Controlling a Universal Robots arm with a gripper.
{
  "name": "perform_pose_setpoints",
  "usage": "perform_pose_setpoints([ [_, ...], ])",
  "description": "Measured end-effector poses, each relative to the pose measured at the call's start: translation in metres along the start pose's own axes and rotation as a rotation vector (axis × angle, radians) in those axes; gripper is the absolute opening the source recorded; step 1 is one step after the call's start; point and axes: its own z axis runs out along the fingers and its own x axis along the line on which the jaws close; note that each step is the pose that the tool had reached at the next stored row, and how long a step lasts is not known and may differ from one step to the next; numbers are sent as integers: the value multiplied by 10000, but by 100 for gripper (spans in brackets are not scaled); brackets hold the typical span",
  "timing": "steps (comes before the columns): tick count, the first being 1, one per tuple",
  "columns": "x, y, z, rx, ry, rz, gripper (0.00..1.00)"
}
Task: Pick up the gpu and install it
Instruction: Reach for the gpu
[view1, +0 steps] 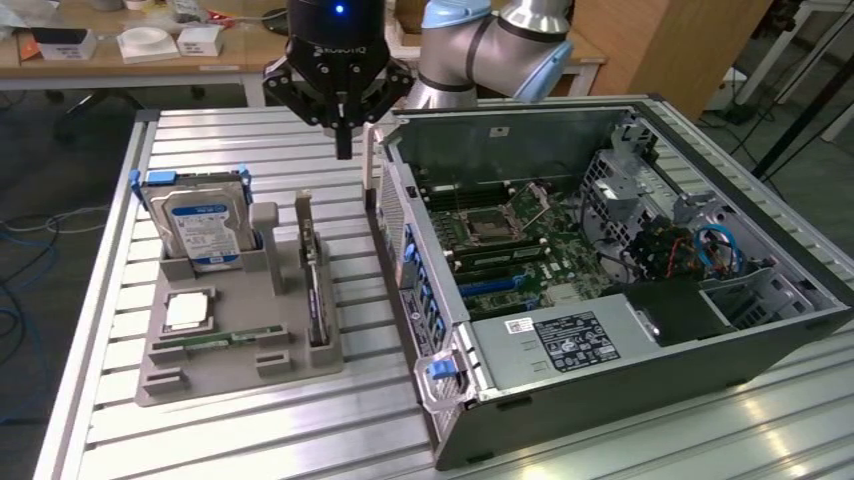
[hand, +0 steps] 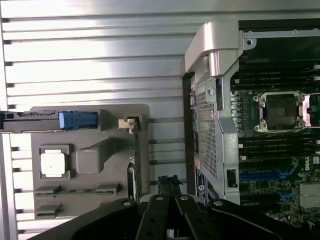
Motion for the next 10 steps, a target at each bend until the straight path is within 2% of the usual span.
perform_pose_setpoints([
  [10, 93, -7, -2, 0, 0, -1, 11],
])
